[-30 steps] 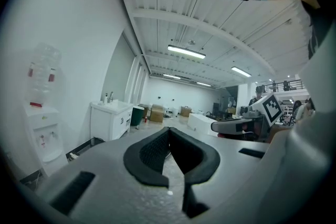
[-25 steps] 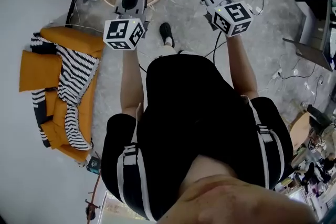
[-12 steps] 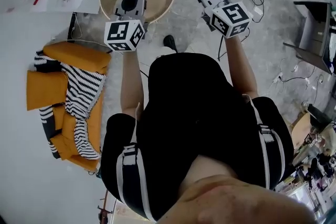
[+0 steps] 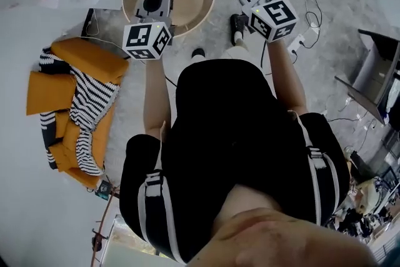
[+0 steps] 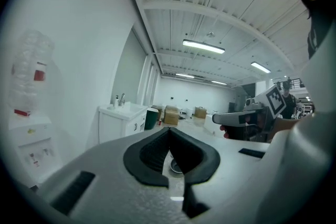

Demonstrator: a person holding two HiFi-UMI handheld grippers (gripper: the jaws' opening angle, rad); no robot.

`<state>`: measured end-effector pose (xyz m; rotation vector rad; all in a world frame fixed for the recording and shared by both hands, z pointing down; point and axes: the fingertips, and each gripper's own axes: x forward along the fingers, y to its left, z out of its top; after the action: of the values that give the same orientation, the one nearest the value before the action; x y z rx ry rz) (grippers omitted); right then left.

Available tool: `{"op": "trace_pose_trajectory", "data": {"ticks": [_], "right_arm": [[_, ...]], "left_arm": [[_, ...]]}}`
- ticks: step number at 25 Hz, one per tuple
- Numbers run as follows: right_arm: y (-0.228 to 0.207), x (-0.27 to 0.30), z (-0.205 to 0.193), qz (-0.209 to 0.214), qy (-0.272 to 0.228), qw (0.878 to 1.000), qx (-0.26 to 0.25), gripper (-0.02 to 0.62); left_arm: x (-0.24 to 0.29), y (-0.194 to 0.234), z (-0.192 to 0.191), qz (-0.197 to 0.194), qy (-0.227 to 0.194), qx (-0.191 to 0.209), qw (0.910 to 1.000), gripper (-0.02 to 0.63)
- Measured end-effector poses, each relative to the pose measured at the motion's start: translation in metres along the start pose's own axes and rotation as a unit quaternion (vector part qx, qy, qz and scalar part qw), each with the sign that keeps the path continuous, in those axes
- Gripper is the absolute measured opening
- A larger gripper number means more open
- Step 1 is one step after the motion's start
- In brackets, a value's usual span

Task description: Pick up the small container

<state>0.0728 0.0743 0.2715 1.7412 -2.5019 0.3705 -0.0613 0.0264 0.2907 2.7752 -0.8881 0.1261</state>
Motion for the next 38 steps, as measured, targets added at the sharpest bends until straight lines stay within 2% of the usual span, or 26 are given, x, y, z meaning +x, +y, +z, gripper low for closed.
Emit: {"op": "trace_pose_trajectory", "data": {"ticks": [4,8,11,15,19,23,28,32,38], "right_arm": [[-0.044,0.033,0.018,0.061,0.004,0.998,-0.007,0.005],[-0.074,0.055,0.025,0.115,0.016,0.993,-0.012,0.005],[-0.083,0.074,0.012,0.168,0.041,0.985,-0.010,0.005],[-0.088,0.090,-0.016,0.217,0.075,0.973,-0.005,0.005],[-0.096,0.113,-0.044,0.240,0.110,0.964,0.002,0.005],[-0.096,0.130,-0.064,0.243,0.131,0.961,0.010,0.005],[-0.092,0.150,-0.089,0.238,0.155,0.959,-0.002,0.005],[-0.081,0.174,-0.107,0.236,0.163,0.958,-0.014,0.005],[-0.080,0.206,-0.141,0.216,0.195,0.957,-0.018,0.005]], "left_arm": [[0.037,0.003,0.016,0.055,-0.012,-0.004,0.9984,0.018],[0.070,-0.005,0.026,0.094,-0.022,-0.013,0.9953,0.018],[0.080,-0.008,0.016,0.135,-0.017,-0.023,0.9905,0.018],[0.079,-0.012,-0.005,0.180,-0.012,-0.047,0.9825,0.017],[0.080,-0.005,-0.036,0.214,0.009,-0.077,0.9736,0.018],[0.083,0.009,-0.061,0.217,0.028,-0.093,0.9714,0.018],[0.101,0.031,-0.105,0.202,0.048,-0.114,0.9715,0.018],[0.115,0.058,-0.145,0.189,0.054,-0.128,0.9722,0.018],[0.147,0.103,-0.221,0.169,0.061,-0.173,0.9685,0.018]]}}
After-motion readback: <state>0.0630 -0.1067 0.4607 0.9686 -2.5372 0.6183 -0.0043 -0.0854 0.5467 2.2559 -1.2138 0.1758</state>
